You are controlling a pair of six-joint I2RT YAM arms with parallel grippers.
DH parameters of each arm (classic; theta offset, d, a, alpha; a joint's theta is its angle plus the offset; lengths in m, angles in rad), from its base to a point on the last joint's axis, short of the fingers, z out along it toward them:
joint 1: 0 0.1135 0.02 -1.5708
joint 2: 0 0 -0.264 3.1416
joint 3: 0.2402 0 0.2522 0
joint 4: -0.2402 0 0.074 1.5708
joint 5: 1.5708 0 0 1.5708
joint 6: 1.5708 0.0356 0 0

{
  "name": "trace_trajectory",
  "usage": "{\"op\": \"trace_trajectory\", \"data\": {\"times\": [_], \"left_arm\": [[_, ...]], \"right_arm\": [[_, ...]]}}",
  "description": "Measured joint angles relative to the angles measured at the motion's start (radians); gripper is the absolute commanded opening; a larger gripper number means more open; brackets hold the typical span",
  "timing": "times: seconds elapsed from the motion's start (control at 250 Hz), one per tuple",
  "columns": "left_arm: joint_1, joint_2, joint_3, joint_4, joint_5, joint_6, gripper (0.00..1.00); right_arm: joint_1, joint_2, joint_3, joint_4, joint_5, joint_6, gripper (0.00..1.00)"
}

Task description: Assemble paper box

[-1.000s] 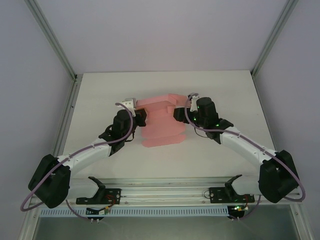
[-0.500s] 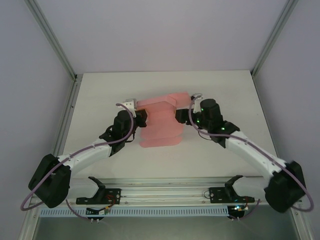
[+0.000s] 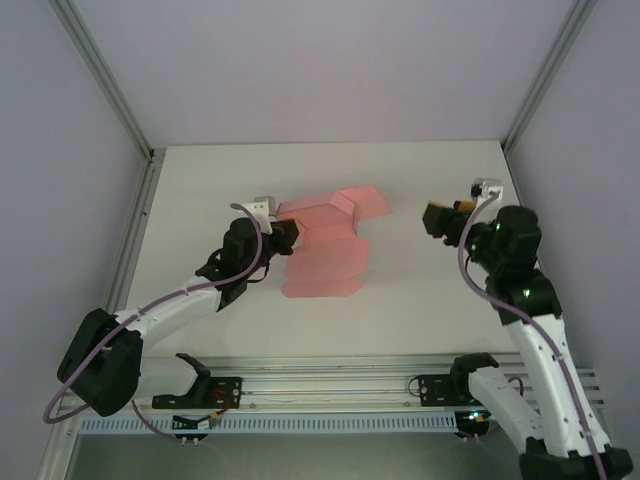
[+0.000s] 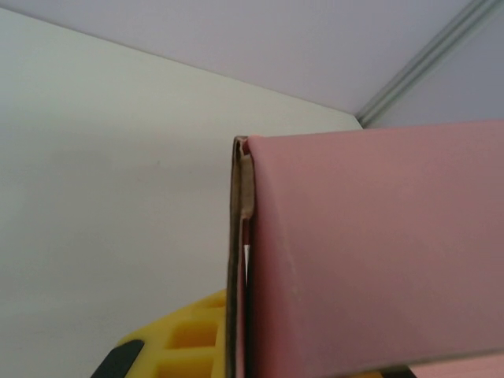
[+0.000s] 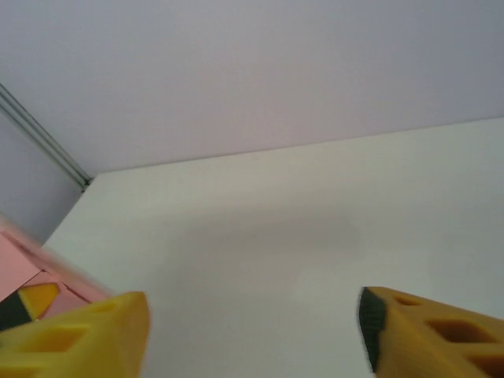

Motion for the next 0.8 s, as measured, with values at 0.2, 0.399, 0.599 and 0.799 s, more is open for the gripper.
{"op": "trace_trajectory", "data": {"times": [0.2, 0.399, 0.599, 0.799], "left_arm": [[0.000, 0.000, 0.000, -0.001, 0.066, 0.023, 0.00], [0.000, -0.002, 0.000, -0.005, 0.065, 0.034, 0.00], [0.000, 0.000, 0.001, -0.007, 0.061, 0.034, 0.00], [0.000, 0.023, 0.005, -0.007, 0.061, 0.032, 0.00]], "right_arm": [[-0.037, 0.289, 0.202, -0.055, -0.338, -0.109, 0.49], [-0.029, 0.491, 0.256, -0.101, -0.704, -0.203, 0.41], [0.024, 0.525, 0.256, -0.134, -0.835, -0.268, 0.38], [0.099, 0.531, 0.256, -0.163, -0.849, -0.315, 0.39]]}}
